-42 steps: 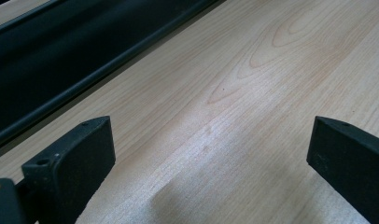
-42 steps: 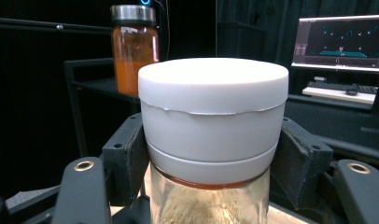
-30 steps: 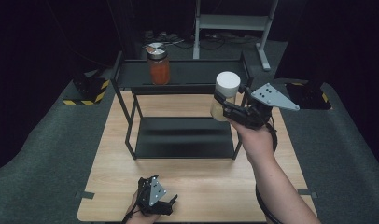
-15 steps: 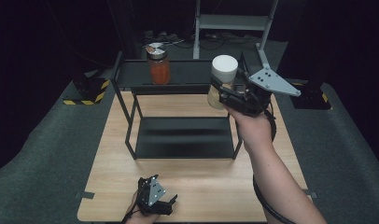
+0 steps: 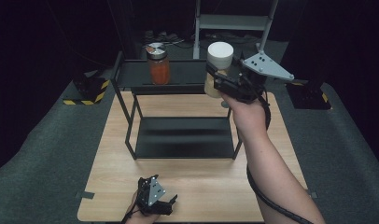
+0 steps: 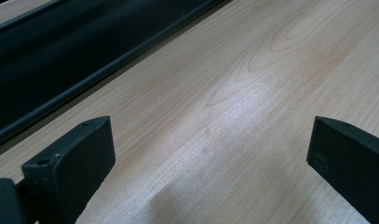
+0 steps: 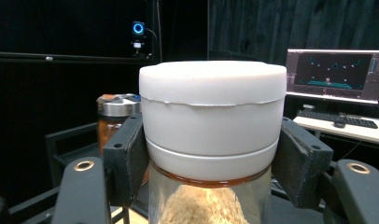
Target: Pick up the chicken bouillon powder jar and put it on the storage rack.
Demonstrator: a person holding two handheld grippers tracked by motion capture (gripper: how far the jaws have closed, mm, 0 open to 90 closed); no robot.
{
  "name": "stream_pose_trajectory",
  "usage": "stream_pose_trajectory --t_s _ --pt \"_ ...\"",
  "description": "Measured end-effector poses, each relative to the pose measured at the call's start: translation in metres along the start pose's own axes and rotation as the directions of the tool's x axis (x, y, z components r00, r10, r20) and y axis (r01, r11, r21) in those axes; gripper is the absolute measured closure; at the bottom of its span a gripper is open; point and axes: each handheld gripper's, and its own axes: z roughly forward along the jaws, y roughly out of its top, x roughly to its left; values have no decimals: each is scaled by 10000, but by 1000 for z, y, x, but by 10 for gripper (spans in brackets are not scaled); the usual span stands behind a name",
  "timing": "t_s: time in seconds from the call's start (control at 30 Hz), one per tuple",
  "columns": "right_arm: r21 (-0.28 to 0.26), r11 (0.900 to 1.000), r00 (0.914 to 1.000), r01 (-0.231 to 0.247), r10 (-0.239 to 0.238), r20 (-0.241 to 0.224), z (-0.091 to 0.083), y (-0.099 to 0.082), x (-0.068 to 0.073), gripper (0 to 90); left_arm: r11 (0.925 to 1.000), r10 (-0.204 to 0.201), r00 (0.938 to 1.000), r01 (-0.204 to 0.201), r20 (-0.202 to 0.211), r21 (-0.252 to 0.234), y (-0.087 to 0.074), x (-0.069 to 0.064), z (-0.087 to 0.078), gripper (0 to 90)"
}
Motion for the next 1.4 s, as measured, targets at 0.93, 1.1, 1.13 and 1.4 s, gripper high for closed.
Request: stream_pose_trajectory --t_s 0.93,1.1,1.13,1.4 --pt "270 9995 9966 -142 119 817 47 0 -12 339 9999 -29 10000 28 -37 -103 -2 -1 -1 12" --pt "334 9992 9955 -222 190 930 52 -2 -12 339 9999 -34 10000 34 -33 -119 -2 0 -1 12" --pt "343 9992 9954 -203 170 938 53 -2 -12 339 9999 -56 10000 56 -26 -126 -2 0 -1 12" --pt "363 9991 9944 -213 175 1041 56 -4 -12 339 9999 -95 10000 94 -3 -139 -3 0 -1 12"
